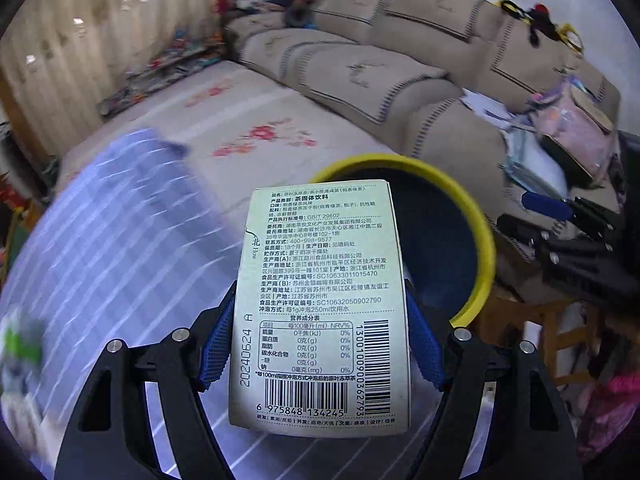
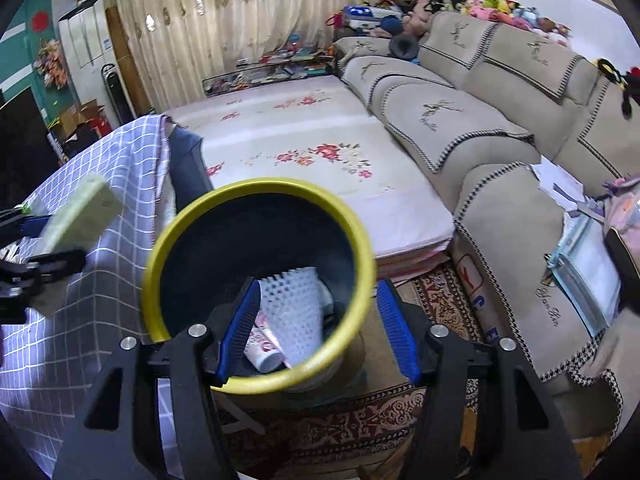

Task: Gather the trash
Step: 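Carry the white box into the bin and open the left tool, then grasp the upturned white bowl with the right tool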

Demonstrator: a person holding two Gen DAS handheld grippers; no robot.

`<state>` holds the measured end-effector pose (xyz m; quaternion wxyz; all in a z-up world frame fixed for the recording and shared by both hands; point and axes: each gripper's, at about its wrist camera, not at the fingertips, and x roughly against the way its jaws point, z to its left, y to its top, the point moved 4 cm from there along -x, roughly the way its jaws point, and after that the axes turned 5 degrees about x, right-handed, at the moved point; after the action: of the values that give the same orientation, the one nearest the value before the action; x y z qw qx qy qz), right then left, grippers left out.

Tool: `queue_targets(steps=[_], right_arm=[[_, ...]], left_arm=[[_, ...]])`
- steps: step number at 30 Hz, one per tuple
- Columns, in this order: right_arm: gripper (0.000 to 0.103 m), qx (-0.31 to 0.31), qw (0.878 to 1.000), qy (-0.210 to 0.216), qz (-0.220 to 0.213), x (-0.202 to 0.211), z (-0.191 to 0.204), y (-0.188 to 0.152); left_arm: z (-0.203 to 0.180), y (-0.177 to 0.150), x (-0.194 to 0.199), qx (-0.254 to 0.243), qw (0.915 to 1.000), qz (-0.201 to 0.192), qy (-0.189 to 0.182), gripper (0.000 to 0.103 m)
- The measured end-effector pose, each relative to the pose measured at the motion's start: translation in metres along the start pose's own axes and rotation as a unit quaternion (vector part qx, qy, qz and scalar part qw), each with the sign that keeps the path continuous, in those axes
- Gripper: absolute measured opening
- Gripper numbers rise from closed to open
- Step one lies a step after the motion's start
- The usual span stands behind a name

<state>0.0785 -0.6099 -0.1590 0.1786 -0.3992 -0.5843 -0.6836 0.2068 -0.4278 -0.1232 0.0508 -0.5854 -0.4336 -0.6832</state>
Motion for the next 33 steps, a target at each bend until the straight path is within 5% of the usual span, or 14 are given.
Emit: queue_targets(steps=[9,15,23,27,33], right_arm=[[0.058,-0.027,1.000,-0.009,0.011,-0.002,-0.034,-0.010],[0.058,-0.032,0.999,-0.001,0.011,-0.005,-0.034,-0.007],[0.058,-0.019,1.000,0.009,0.006,0.003,-0.015,-0.006],[0.058,-0.009,1.000,0.014,0.006,0.005,0.001,-0.005],[0.058,0.024,0.999,0.040,0.000,0.010,0.046,0.003]], left_arm=[[-0.046,0.029,-0.093,-0.018,0.9973,0.071,-0.001,0.075],[-0.046,0.035,-0.111,-0.014,0.9973,0.071,0.013,0.080],[-0.015,0.017,-0.041,0.026,0.9994,0.006,0.020,0.086],[0.020,-0.017,0.012,0.080,0.9964,-0.023,0.017,0.086],[0.079,-0.084,0.096,0.152,0.9830,-0.083,0.062,0.092]])
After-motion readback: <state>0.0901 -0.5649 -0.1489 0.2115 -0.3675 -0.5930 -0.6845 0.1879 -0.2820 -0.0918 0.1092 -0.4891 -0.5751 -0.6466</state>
